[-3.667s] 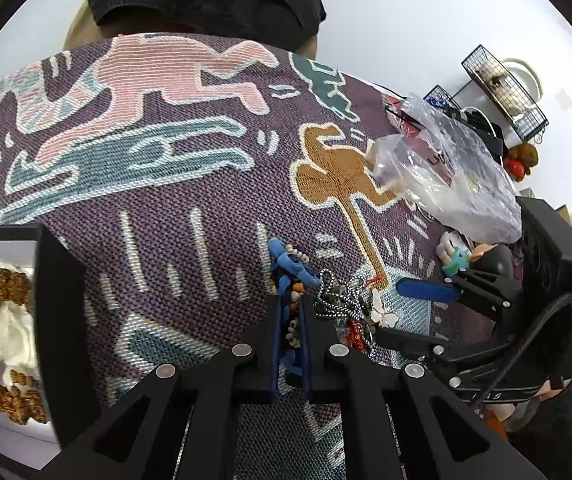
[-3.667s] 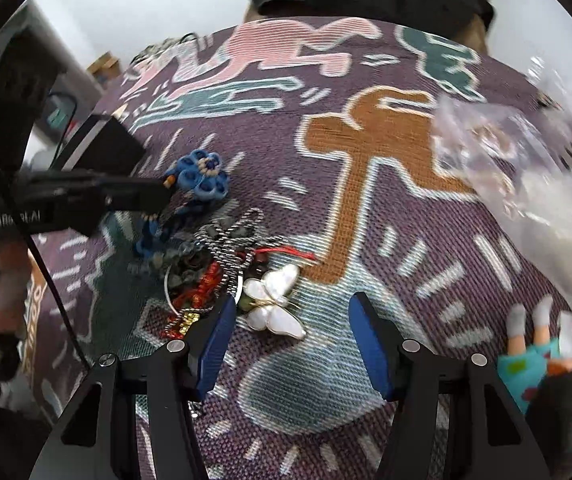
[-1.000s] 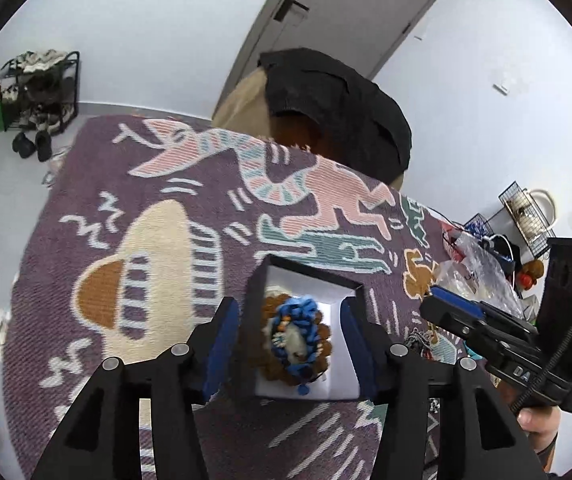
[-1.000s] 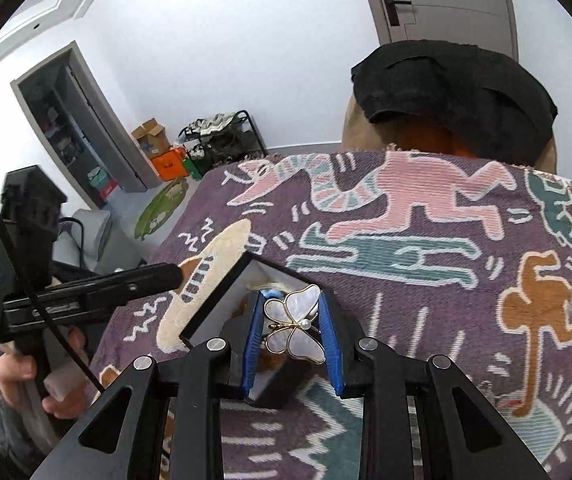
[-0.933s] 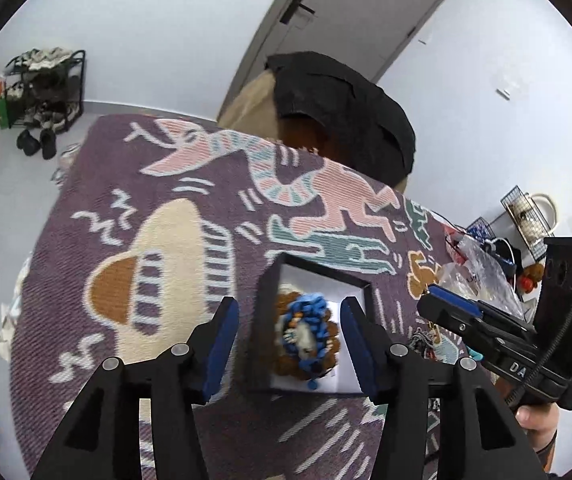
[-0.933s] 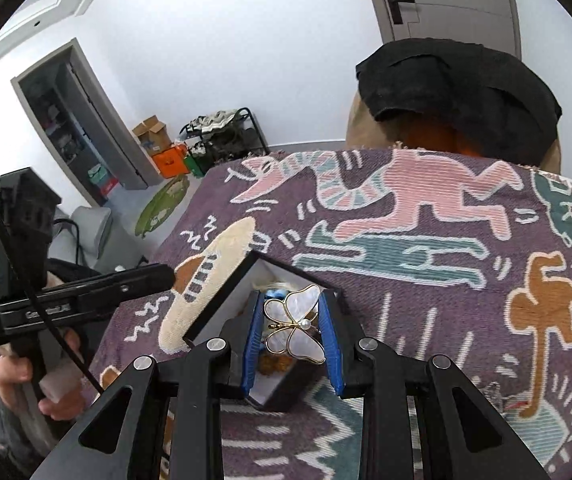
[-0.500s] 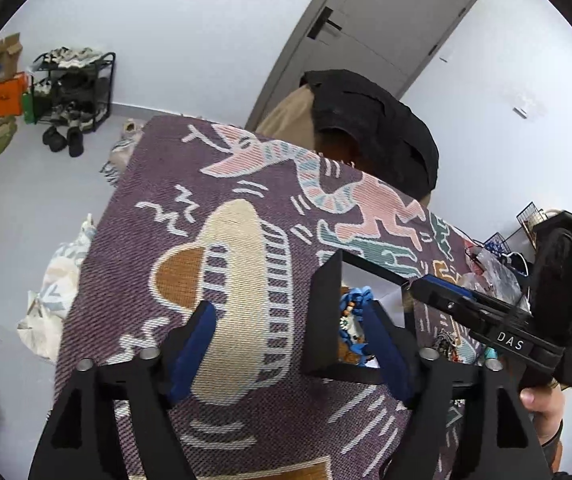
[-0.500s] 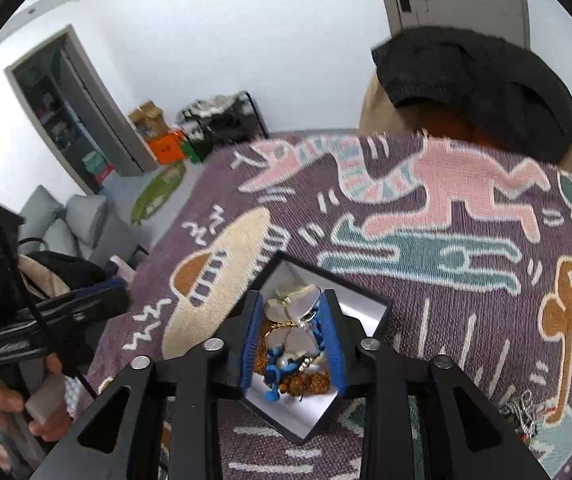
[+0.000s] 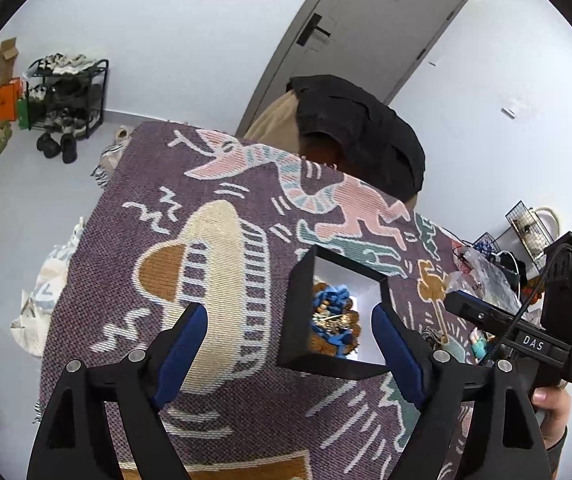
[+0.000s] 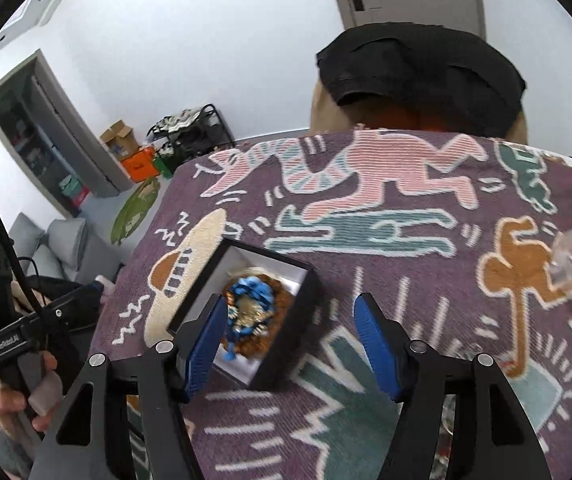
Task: Organize jewelry
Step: 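Lower the blue piece and the brooch into the box and open both grippers, then move the right gripper back to the tangled chains, then grasp the red-string charm chain with the right gripper while the left gripper grasps a beaded chain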
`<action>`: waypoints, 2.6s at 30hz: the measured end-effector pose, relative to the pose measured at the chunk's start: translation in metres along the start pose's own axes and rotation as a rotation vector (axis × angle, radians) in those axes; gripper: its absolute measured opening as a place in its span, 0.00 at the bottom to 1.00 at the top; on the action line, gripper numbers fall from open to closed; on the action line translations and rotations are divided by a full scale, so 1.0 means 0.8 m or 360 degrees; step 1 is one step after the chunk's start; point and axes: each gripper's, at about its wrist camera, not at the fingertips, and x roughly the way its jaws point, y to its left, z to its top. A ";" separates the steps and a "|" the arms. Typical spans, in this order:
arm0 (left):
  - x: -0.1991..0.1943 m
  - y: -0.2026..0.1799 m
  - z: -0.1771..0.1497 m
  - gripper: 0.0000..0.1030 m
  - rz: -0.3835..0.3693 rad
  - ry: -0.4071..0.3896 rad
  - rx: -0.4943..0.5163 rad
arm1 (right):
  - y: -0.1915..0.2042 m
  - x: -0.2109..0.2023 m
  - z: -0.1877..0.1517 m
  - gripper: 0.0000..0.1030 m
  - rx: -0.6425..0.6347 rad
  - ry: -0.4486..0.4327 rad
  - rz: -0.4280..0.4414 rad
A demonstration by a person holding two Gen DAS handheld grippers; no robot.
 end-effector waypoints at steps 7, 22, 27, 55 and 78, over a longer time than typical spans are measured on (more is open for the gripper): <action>0.001 -0.033 -0.006 0.82 -0.0041 -0.0002 0.0057 | -0.031 -0.038 -0.016 0.64 0.0059 -0.0040 -0.0062; 0.028 -0.113 -0.026 0.82 -0.0120 0.0067 0.0233 | -0.129 -0.089 -0.066 0.77 0.0316 -0.0075 -0.0193; 0.039 -0.137 -0.035 0.82 -0.0146 0.0106 0.0288 | -0.149 -0.093 -0.081 0.77 0.0363 -0.0060 -0.0207; 0.131 -0.202 -0.074 0.43 -0.0208 0.0382 0.0469 | -0.184 -0.027 -0.149 0.29 0.0403 0.0146 -0.0111; 0.194 -0.232 -0.091 0.43 -0.0201 0.0528 0.0505 | -0.191 -0.069 -0.136 0.09 0.0369 0.0002 -0.0072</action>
